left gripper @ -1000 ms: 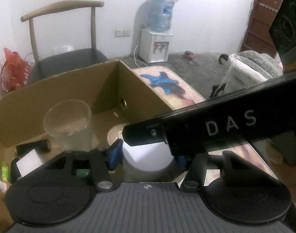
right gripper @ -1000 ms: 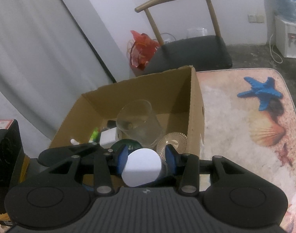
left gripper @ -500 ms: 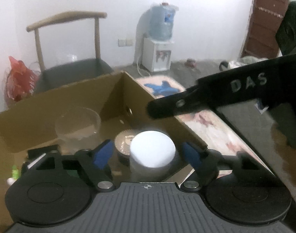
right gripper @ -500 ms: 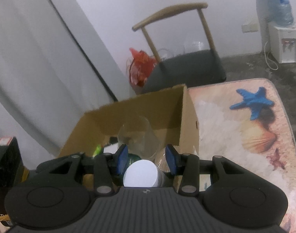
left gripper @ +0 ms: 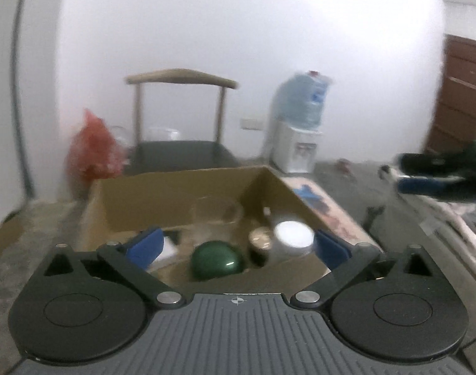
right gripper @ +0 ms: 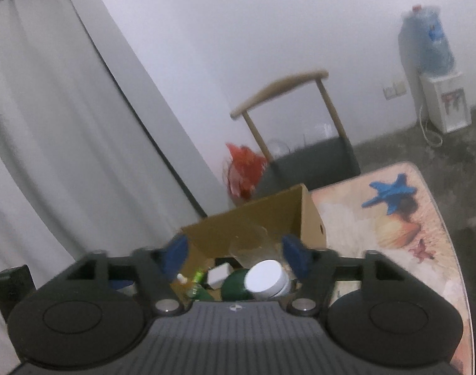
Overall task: Organize rigid objects
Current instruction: 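Raise the open right gripper out of the box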
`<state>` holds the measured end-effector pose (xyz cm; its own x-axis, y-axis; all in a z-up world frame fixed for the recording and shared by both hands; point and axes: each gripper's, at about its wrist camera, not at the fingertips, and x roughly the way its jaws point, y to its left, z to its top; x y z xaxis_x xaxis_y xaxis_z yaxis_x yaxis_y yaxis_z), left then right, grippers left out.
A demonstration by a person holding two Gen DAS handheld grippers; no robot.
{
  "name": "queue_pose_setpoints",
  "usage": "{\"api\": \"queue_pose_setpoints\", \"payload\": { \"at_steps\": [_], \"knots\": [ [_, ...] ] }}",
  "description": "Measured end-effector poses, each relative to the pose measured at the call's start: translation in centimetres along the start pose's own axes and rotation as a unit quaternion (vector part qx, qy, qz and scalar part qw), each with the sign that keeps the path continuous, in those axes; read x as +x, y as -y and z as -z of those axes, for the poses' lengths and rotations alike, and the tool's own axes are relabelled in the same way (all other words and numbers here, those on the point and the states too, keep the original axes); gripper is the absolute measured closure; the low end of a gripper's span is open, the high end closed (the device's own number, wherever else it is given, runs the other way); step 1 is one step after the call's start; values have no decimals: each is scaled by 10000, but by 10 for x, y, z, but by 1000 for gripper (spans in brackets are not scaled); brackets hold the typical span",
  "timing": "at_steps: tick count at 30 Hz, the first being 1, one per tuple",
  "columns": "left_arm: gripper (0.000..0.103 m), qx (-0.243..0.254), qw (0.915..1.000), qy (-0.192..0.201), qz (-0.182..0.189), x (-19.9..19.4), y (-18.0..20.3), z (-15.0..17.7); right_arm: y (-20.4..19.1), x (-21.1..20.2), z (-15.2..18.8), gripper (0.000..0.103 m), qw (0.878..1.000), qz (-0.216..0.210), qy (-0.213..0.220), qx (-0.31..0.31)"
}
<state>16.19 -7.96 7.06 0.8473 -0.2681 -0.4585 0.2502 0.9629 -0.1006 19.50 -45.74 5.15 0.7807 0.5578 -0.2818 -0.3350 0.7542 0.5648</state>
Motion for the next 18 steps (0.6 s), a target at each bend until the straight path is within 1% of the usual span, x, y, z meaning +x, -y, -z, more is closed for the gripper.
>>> {"api": "queue_pose_setpoints", "payload": {
  "at_steps": [2, 4, 5, 7, 9, 11, 12, 14, 16, 18],
  "knots": [
    [0, -150, 9998, 34, -152, -16, -9, 1, -12, -19, 8, 18, 9998, -25, 143, -143],
    [0, -357, 9988, 89, -337, -30, -20, 2, -23, -37, 16, 4, 9992, -47, 281, -271],
    [0, -461, 9980, 88, -431, -36, -24, 3, -28, -44, 19, 2, 9988, -62, 361, -319],
    [0, -633, 9965, 92, -547, -47, -35, 4, -38, -54, 25, 0, 9980, -129, 498, -372],
    [0, -704, 9949, 142, -714, -53, -42, 6, -44, -56, 31, 0, 9979, -227, 492, -344],
    [0, -676, 9914, 105, -1119, -53, -44, 10, -47, -47, 37, 0, 9985, -265, 362, -322],
    [0, -640, 9886, 40, -1366, -49, -43, 11, -48, -39, 40, 0, 9990, -216, 253, -304],
    [0, -499, 9849, -19, -1660, -42, -42, 13, -50, -18, 48, 0, 9995, 86, 17, -288],
    [0, -209, 9812, -64, -1917, -34, -37, 14, -54, -1, 57, 0, 9979, 515, -103, -377],
    [0, 36, 9783, -83, -2069, -29, -32, 17, -60, 15, 64, 0, 9925, 1061, -148, -589]
  ]
}}
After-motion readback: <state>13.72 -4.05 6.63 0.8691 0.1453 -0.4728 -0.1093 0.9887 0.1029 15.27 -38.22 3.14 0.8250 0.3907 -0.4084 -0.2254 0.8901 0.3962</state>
